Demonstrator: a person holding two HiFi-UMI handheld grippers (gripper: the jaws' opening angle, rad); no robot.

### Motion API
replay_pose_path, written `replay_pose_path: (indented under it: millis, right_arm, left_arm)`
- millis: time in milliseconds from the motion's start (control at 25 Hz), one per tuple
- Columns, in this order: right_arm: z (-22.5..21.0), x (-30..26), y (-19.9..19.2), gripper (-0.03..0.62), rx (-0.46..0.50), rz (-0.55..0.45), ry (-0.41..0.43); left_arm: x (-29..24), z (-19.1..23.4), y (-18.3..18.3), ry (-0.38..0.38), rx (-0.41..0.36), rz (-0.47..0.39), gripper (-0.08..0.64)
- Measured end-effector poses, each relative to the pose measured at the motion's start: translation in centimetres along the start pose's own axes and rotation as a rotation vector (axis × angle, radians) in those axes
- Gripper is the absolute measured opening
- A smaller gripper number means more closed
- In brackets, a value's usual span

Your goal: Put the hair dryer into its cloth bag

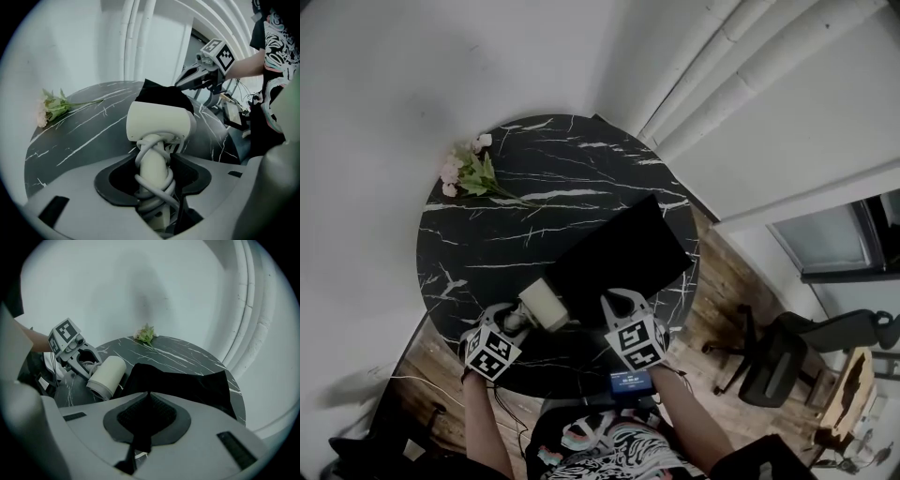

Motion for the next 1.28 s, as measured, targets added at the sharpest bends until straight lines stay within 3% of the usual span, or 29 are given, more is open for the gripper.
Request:
replay_pose_path:
  millis: [400, 680, 1280]
  right_arm:
    - [0.3, 0.9, 0.1, 0.025, -0.008, -0.029, -0.007]
    - [0.6, 1.6, 0.2, 0.025, -0.02, -0.053, -0.011]
    - [1.3, 2.3, 0.3, 0.025, -0.019, -0.088, 0.079]
  left_arm:
    - [-0.3, -1.7, 1.9, -0.047, 0.024, -0.054, 0.232]
    - [-1.4, -2.2, 4.1, -0.092, -0.009, -0.055, 0.232]
    - [-3.6, -2.1, 8.0, -0.106, 0.009, -0.102, 0.233]
Point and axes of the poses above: the fingertips, and each gripper's own axes: x backward along the fingers, z to its left, y out of its top, the point moved 9 cm from there along x, backward along the fingers, and after that the axes turned 6 degrees about -y, right-handed, at the moved point
